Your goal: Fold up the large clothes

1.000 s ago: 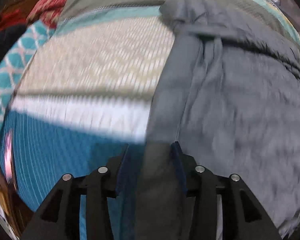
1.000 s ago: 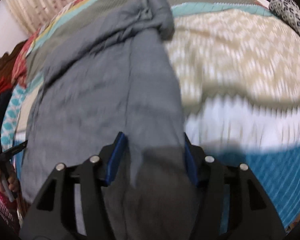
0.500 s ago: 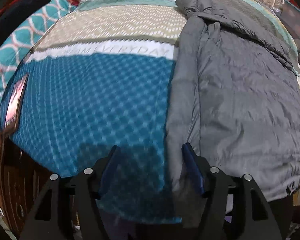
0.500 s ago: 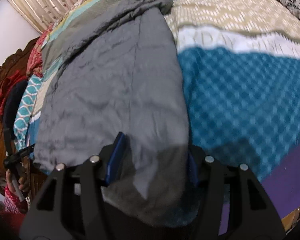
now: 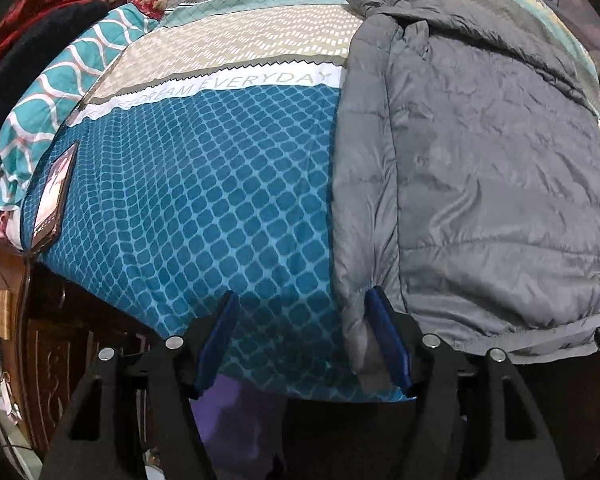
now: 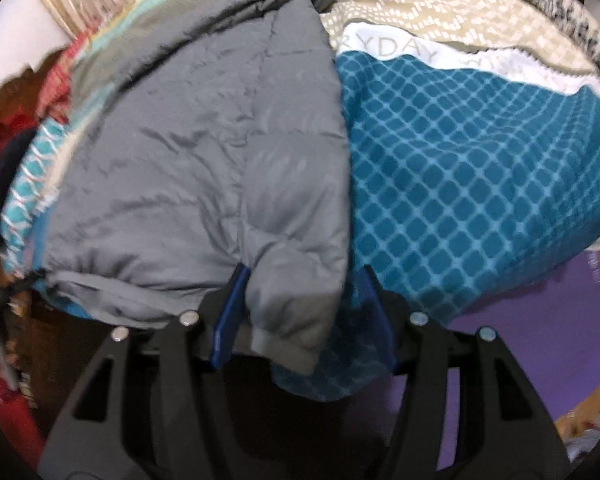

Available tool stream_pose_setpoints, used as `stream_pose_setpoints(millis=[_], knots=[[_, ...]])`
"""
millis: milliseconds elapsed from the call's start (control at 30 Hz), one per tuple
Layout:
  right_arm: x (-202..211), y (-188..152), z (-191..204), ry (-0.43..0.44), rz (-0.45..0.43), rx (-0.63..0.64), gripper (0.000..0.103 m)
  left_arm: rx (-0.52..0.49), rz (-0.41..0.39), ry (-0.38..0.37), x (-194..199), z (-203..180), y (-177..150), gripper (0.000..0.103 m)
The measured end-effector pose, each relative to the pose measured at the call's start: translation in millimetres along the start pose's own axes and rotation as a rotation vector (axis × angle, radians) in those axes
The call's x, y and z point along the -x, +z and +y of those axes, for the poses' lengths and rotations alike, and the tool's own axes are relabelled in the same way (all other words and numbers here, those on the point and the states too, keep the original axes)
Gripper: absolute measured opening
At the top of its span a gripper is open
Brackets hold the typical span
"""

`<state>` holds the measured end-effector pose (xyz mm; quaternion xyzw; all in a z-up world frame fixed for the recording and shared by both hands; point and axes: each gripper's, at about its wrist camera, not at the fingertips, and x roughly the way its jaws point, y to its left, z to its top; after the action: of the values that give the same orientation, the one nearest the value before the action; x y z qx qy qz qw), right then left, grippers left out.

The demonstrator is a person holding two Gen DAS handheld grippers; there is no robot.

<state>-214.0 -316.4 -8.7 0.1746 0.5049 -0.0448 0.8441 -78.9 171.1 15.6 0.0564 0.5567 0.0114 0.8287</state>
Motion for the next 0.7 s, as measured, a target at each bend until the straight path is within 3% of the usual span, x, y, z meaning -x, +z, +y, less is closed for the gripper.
stream_pose_setpoints(millis=[167, 333, 533, 633, 700], knots=[[28.2, -3.3, 9.6, -0.03, -0.117, 0.03, 0.054, -0.004, 0.0, 0.033, 2.0, -4.0, -1.0, 0.049], [65.0, -5.1, 34.6, 0.047, -0.229, 0.097, 0.054, 0.003, -0.003, 0.042, 4.3, -10.3, -5.5, 0.049], [67.4, -10.5, 66.6, 0.064, -0.218, 0.21, 0.054, -0.002, 0.001, 0.042, 2.1, -9.6, -7.1, 0.049], [55.5, -20.2, 88.6, 0.084, -0.175, 0.286, 0.054, -0.003, 0.002, 0.043, 1.5, -10.2, -6.7, 0.049], [45.7, -26.3, 103.6, 0.141, -0.121, 0.315, 0.054, -0.002, 0.002, 0.043, 1.4, -10.2, -6.7, 0.049]])
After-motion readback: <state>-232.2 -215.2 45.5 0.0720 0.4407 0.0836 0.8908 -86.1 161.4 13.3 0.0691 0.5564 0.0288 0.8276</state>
